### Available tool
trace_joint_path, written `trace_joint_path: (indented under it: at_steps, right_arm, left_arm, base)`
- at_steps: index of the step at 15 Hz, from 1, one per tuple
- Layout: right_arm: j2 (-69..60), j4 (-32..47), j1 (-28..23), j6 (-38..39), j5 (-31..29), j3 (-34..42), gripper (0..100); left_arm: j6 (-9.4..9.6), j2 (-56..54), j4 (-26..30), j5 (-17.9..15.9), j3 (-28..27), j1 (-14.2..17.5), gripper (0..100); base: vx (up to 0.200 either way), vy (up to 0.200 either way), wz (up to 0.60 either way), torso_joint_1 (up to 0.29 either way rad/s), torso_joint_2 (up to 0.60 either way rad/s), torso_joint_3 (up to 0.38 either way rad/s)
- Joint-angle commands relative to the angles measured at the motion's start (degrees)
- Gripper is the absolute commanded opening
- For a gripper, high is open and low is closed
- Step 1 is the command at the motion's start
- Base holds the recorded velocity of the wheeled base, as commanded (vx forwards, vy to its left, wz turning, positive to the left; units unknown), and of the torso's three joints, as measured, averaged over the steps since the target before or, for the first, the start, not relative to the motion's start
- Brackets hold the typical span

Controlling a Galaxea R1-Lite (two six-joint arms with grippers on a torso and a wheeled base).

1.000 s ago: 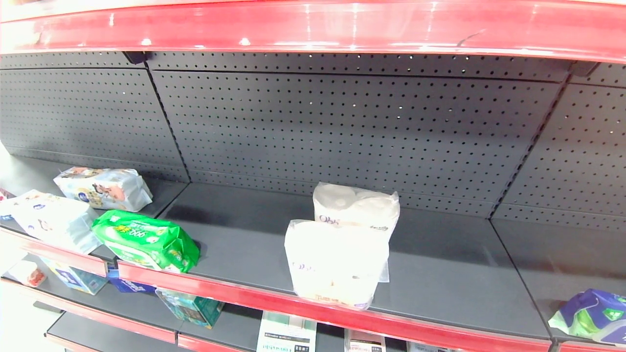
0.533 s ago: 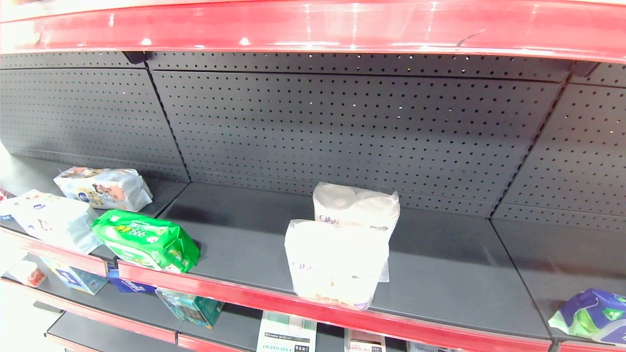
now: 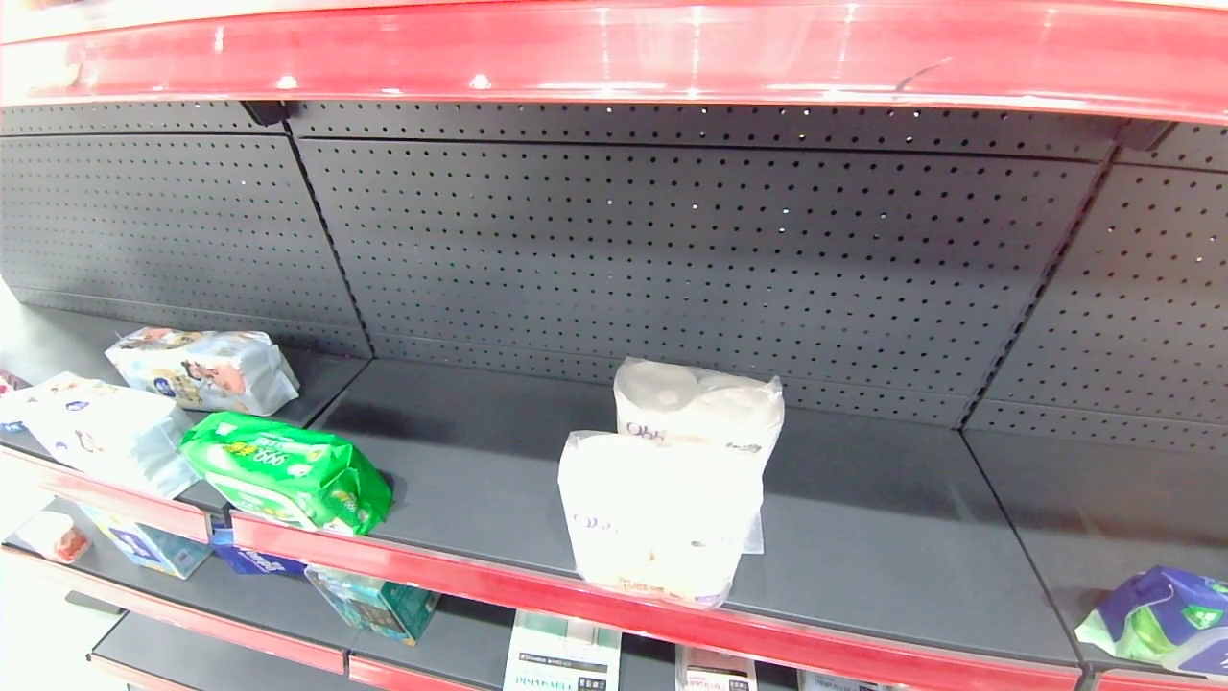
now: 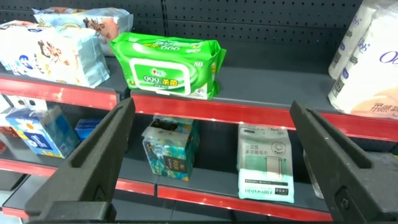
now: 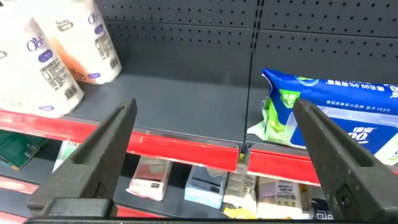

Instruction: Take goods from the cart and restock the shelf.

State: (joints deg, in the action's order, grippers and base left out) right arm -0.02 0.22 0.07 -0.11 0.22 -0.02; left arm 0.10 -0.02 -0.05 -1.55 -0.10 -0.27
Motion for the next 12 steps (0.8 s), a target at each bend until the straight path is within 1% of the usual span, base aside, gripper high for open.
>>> trace_joint_path:
  at_steps: [1,2,12]
  right_arm:
    - [0.11,0.04,0.01,0.02,0.04,0.02,100]
    - [0.11,0.04,0.01,0.02,-0.13,0.02,100]
    - [0.11,-0.04,0.01,0.11,-0.48,0.02,100]
  left_arm:
    - [-0.01,0.02,-0.04,-0.03,0.01,0.0,100]
    - [-0.1,0.02,-0.04,-0.12,0.01,0.0,100]
    - [-0.1,0.02,-0.04,-0.12,0.01,0.0,100]
  base:
    - [0.0,0.0,0.0,0.0,0.0,0.0]
    - [0.0,0.0,0.0,0.0,0.0,0.0]
    - [0.0,0.0,-0.6,0.004,0.0,0.001]
